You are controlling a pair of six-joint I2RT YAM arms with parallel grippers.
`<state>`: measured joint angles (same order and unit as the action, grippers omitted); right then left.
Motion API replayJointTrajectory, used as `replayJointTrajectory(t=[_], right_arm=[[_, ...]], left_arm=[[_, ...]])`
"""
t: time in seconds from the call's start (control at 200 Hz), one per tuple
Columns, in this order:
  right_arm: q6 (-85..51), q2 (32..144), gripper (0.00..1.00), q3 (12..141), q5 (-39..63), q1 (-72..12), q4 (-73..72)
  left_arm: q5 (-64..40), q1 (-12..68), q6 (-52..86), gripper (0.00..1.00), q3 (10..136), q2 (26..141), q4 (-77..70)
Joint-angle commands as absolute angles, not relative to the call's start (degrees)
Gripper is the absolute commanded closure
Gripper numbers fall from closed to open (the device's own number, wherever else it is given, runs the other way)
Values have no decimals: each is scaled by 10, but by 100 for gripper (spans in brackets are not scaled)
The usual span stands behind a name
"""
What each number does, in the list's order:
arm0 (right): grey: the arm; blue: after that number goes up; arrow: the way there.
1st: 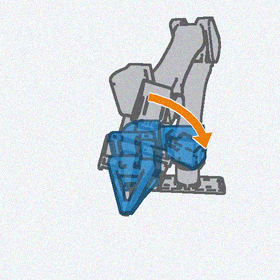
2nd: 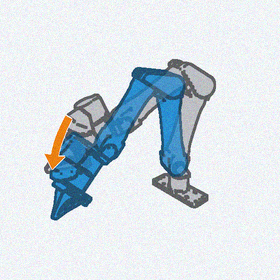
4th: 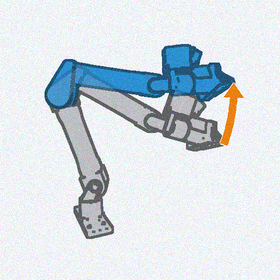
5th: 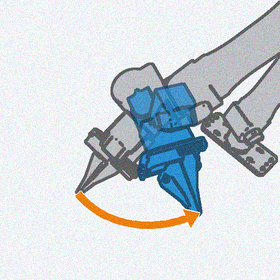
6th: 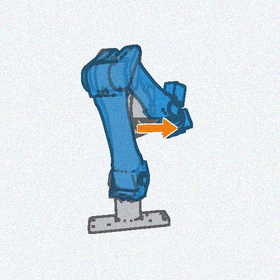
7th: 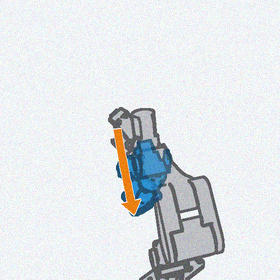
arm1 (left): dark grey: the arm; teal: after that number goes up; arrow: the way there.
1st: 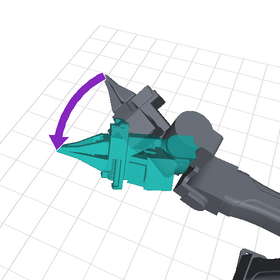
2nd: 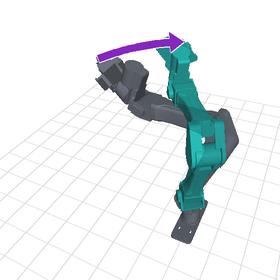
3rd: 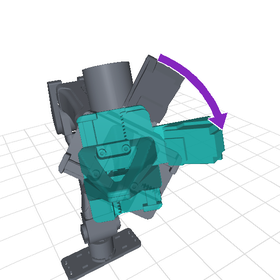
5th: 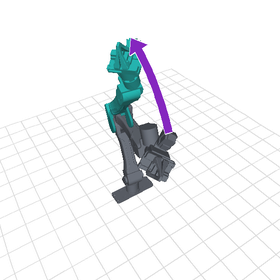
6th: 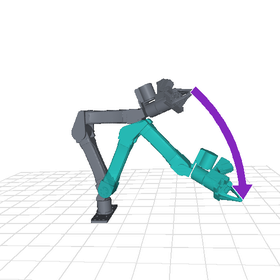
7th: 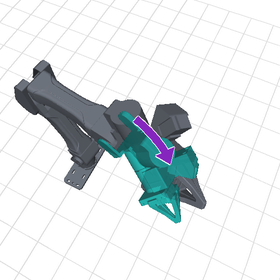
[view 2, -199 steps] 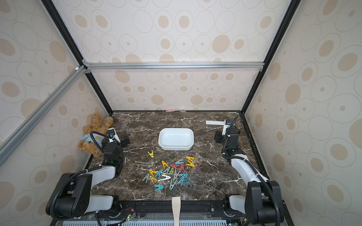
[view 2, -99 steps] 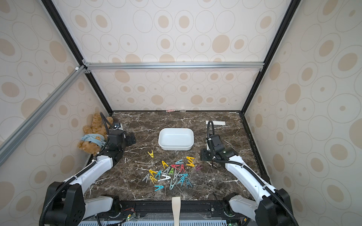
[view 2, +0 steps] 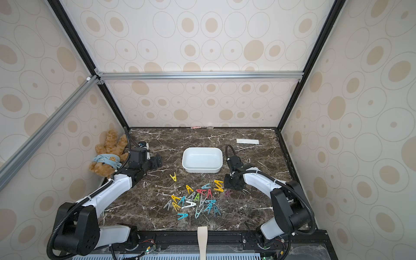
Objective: Put the clothespins into the storage box
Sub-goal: Pick up the clothespin from the center of the board.
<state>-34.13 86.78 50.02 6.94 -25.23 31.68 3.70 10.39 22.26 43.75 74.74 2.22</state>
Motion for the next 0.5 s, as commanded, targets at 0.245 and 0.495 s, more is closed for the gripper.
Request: replayJointTrajectory(t=[0.245, 0.495], right_arm=[[-351, 918, 61, 540, 73, -258, 337], [-356, 922, 61, 539, 61, -267, 358]], left_arm=[[29, 107, 239, 6, 439, 726, 0], [36, 107, 226, 5, 442, 720, 0]])
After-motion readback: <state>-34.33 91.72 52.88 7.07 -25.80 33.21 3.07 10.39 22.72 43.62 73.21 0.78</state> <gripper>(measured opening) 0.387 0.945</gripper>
